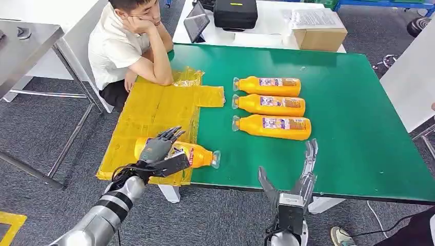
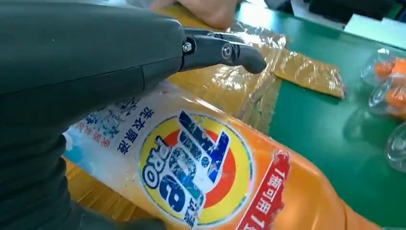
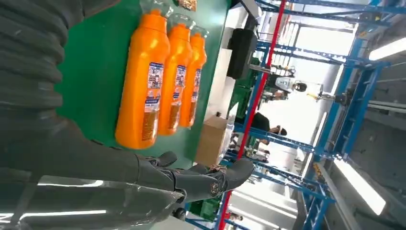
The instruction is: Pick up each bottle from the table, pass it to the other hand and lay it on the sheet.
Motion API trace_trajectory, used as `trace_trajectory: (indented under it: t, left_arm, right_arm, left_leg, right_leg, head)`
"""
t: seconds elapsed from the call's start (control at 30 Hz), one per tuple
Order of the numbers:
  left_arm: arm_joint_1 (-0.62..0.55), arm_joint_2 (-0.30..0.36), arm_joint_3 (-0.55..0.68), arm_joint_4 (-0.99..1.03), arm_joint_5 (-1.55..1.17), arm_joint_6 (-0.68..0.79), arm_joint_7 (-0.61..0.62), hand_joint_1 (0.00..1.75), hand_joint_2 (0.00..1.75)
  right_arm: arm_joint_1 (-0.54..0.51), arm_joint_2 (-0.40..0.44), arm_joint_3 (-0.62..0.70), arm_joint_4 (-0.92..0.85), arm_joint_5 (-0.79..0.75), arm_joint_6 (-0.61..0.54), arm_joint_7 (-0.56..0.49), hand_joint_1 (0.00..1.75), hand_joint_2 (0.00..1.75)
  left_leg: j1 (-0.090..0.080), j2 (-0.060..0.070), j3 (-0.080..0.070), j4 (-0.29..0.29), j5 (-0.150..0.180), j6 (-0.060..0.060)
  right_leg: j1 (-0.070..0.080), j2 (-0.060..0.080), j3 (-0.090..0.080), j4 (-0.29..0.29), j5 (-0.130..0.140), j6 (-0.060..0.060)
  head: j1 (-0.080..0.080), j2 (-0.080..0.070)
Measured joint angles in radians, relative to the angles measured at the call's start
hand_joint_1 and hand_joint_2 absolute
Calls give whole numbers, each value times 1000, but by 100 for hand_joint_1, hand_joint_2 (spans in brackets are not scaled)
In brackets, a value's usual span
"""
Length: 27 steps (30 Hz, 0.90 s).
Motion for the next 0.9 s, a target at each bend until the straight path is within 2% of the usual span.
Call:
trace_trajectory:
  t: [0.43,0.67,0.9]
  left_arm:
    - [-53,0,-16,75,39,-105,-3,0,175]
    - [-14,-16,-18,46,70,4,-106,0,175]
    - [59,-47,-34,-55,82,19,-145,0,175]
  right_arm:
    - [-14,-10,-8,32,13,0,0,0,175]
    - [-13,-10,-16,40,24,0,0,0,175]
    - [-12,-10,-24,40,31,0,0,0,175]
  left_leg:
    - [0,-2,6,0,0,0]
    - [0,-2,6,0,0,0]
    - [0,-1,-1,0,0,0]
  right_leg:
    - [0,-1,7,0,-1,0]
    - [0,-1,6,0,-1,0]
    - [0,0,-1,0,0,0]
  head:
    - [0,0]
    - [0,0]
    - [0,0]
